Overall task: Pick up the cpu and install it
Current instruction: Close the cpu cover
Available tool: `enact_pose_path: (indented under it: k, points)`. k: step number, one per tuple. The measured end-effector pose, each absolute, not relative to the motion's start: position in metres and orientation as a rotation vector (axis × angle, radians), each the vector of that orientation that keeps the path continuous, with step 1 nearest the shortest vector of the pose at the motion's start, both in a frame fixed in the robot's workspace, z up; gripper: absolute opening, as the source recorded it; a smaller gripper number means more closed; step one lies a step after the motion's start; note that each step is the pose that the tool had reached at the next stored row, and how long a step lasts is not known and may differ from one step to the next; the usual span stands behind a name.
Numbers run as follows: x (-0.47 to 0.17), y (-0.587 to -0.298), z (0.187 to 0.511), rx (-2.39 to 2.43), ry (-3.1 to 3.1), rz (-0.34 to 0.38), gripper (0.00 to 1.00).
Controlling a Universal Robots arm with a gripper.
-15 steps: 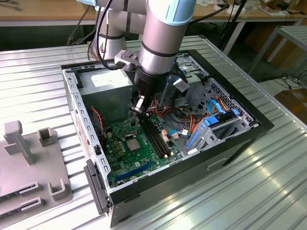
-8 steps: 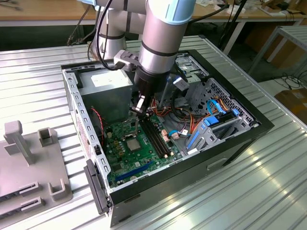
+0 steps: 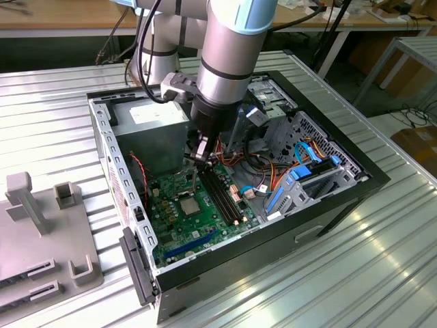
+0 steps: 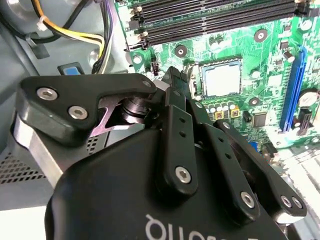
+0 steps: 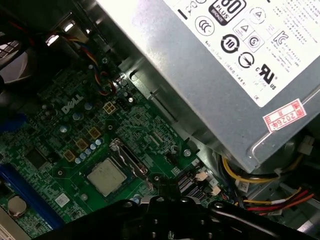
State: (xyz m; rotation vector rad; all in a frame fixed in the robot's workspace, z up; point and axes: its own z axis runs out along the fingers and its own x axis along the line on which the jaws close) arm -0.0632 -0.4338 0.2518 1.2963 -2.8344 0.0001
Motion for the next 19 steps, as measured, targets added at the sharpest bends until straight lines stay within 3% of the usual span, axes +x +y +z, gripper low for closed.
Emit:
enact_pose_path:
  k: [19]
  points:
    - [-0.0678, -0.4294, 0.2542, 1.457, -2.756, 0.011, 0.11]
